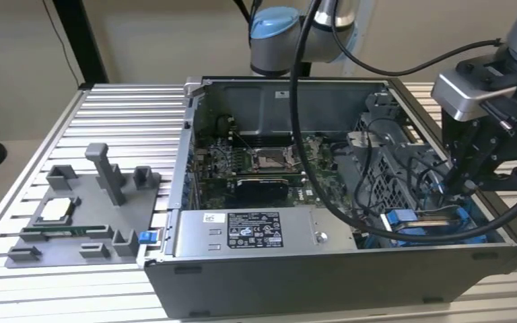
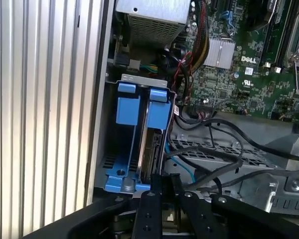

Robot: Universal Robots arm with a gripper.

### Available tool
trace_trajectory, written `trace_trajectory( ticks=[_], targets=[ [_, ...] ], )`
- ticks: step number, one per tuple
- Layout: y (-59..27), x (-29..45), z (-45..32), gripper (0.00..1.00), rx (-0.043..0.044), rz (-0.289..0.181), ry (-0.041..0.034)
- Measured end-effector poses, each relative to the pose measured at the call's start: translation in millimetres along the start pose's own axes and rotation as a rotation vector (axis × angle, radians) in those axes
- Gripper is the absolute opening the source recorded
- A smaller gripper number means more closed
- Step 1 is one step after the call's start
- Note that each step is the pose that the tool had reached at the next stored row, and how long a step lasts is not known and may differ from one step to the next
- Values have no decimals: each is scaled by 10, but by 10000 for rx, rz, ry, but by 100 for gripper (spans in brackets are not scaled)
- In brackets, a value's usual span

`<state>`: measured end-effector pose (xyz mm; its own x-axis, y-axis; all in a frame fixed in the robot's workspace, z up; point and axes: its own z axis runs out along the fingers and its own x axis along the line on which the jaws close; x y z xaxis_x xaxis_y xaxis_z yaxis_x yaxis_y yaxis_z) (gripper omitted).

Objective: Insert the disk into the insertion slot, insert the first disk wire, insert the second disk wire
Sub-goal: 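Insert the first disk wire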

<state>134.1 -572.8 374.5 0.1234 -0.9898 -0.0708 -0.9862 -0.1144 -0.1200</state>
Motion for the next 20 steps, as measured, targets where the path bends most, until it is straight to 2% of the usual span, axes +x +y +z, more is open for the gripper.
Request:
trace_trajectory(
  ticks=[4, 7, 14, 18, 20],
  targets=[
    [-20, 7, 54, 0, 21, 102, -104],
    [-18, 10, 88, 0, 38, 261, -125],
    [-11, 18, 194, 0, 73, 679, -94],
    [-9, 27, 219, 0, 85, 863, -70],
    [-8, 40, 227, 0, 63, 936, -67]
  ],
)
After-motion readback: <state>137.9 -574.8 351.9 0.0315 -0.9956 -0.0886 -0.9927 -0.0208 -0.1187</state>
